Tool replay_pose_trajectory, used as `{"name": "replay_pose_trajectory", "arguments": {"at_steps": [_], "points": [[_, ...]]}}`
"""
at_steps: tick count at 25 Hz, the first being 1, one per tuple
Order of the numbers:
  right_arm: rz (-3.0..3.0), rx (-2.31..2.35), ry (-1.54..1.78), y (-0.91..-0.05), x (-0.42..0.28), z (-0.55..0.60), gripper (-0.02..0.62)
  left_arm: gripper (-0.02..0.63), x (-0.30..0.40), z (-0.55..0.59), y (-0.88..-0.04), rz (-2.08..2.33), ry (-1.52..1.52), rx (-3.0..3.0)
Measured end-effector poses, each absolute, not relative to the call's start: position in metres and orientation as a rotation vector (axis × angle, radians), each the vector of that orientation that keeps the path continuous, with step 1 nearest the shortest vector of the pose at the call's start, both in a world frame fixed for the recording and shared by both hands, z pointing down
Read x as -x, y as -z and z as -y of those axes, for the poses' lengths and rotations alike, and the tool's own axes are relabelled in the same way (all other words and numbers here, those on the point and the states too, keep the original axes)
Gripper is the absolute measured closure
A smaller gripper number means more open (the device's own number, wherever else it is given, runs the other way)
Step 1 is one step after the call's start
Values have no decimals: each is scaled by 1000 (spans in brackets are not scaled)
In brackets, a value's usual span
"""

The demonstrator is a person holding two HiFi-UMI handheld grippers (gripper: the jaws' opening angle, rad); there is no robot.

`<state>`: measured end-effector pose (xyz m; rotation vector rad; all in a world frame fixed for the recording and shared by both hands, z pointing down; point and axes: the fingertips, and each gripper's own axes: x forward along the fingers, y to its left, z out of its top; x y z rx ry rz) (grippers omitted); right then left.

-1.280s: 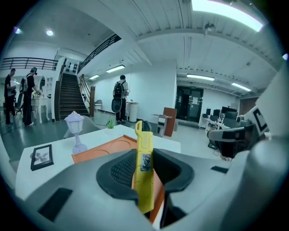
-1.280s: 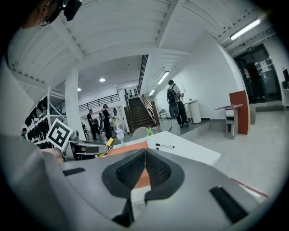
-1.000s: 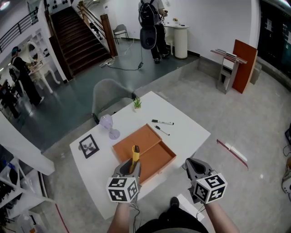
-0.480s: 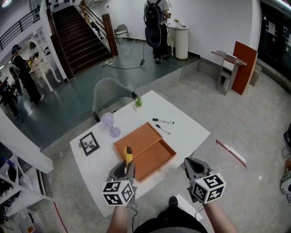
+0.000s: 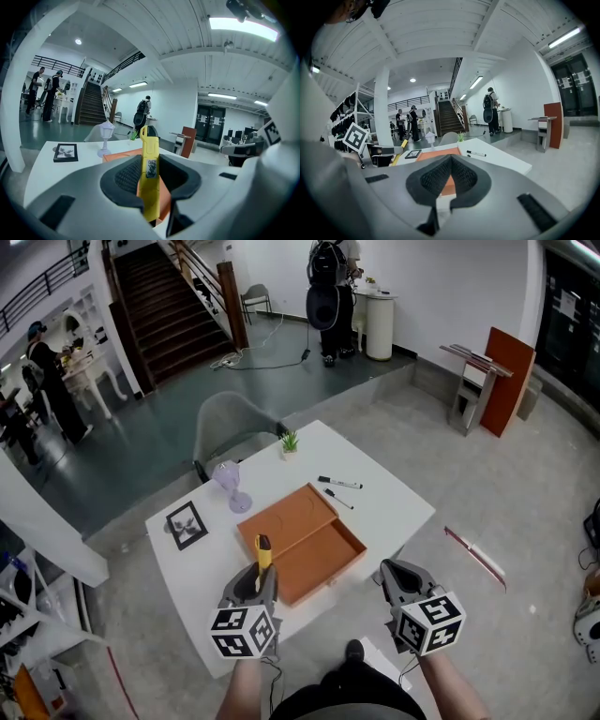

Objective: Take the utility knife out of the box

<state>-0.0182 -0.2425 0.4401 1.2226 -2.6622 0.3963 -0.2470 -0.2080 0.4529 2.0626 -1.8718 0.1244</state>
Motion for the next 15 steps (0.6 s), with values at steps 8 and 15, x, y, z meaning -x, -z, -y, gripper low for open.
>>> {"name": "replay_pose_trajectory", "arguments": {"at_steps": [8, 15], "points": [[2644, -1232, -382, -438, 20, 242, 595, 489, 254, 204, -450, 1886, -91, -2050], [2642, -1231, -380, -439, 27, 237, 595, 489, 260, 201, -451, 1888, -75, -2046]]}}
